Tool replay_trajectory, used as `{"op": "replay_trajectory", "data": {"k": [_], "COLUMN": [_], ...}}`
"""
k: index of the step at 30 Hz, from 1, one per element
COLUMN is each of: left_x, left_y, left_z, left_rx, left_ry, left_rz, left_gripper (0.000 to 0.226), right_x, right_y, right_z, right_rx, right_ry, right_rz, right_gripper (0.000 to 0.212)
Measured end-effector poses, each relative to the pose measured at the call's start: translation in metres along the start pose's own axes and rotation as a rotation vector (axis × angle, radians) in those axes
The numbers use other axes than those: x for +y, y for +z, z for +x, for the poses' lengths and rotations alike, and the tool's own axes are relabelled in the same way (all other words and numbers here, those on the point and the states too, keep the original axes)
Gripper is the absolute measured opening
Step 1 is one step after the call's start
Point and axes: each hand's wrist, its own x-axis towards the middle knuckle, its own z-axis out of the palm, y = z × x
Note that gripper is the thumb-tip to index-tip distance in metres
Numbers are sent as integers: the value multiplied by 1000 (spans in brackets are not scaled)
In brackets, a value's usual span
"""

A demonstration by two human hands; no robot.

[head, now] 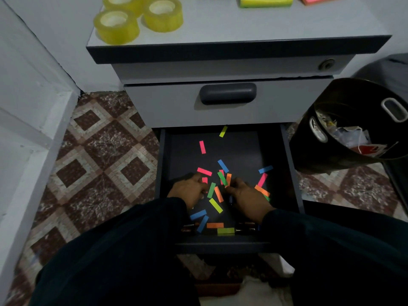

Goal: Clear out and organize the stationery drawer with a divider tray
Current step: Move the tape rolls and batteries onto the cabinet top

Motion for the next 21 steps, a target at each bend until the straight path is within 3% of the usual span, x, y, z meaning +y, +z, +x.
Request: {"op": "replay_trajectory", "data": {"k": [3,11,21], "left_x": [-6,-10,-6], "left_y": [1,5,4], "left_z": [2,-6,-1], "left_rx": [-6,-89,-10], "left_ry": [-66,-77,-95], "left_rz": [-111,-174,-64], "left_gripper": [30,61,52], "right_x": [1,1,4], "right_y": [-2,-3,-1], "right_z": [3,0,7], "right_rx": [-40,-7,0], "right_ry": [8,-19,13], "right_rz": [16,55,43], "right_gripper": [58,55,57]}}
